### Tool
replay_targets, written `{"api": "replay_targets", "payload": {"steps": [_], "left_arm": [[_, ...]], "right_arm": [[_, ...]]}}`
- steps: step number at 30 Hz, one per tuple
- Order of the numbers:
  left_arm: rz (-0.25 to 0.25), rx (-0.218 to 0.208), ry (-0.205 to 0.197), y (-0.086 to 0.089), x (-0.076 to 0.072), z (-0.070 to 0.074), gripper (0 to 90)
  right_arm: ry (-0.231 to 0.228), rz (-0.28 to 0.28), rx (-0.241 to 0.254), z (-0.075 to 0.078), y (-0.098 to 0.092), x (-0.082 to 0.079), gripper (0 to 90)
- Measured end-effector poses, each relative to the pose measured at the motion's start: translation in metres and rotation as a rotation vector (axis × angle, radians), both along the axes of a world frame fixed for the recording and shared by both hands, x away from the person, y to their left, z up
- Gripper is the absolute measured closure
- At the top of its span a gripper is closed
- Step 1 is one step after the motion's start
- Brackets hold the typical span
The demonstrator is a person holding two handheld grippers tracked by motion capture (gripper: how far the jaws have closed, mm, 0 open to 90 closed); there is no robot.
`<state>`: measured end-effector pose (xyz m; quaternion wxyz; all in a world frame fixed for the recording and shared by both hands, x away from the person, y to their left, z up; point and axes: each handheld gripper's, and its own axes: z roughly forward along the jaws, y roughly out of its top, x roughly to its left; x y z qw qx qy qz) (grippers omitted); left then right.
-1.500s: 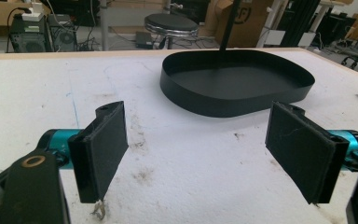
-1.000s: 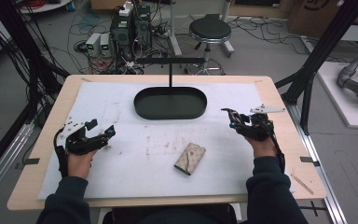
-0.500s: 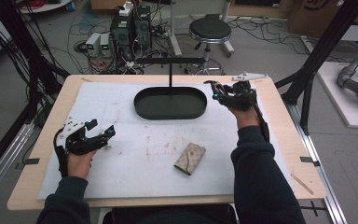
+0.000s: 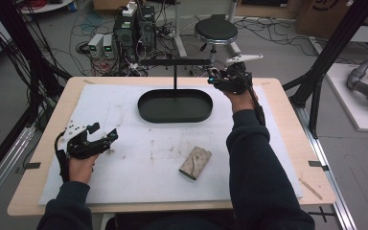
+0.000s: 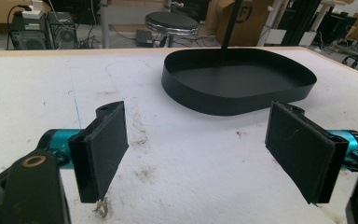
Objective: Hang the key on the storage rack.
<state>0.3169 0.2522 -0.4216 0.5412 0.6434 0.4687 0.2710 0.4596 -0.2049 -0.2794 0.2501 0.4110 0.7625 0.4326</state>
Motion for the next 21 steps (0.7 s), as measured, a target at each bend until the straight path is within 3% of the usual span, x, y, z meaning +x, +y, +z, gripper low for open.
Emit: {"api": "replay_targets", "payload": {"steps": [6, 10, 21], "left_arm": [[-0.001, 0.0, 0.001, 0.0, 0.0, 0.0, 20.9], [-0.002, -0.004, -0.001, 0.0, 0.0, 0.0, 20.8], [-0.006, -0.009, -0.006, 0.0, 0.0, 0.0, 20.8]], "right_arm": [[0.005, -0.036, -0.019, 0.001, 0.001, 0.011, 49.8], [0.034, -0.084, -0.017, -0.004, -0.005, 0.018, 49.8], [0.088, -0.123, -0.097, -0.02, -0.004, 0.024, 49.7]]}}
